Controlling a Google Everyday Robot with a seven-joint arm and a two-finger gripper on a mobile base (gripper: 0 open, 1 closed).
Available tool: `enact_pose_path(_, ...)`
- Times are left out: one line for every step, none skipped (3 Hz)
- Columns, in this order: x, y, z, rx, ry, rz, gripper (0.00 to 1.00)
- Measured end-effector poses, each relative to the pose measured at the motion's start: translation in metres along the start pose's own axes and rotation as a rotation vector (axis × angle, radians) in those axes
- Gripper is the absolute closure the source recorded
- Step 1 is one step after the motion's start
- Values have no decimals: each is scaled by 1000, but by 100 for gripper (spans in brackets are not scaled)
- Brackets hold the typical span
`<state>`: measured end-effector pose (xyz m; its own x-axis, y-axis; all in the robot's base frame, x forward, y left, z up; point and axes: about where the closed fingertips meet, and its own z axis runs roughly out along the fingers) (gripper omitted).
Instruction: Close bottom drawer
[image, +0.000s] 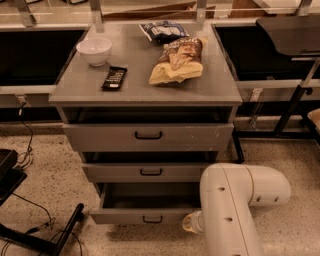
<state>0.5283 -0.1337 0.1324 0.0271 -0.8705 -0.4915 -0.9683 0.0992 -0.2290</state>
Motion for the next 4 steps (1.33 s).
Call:
enact_pose_path(4,-9,12,13,-22,2,100)
enact_pose_path(4,-9,11,13,-23,2,100)
enact_pose_path(3,-20,18,23,-43,-3,100)
enact_pose_path(2,-39,28,42,-75,-14,100)
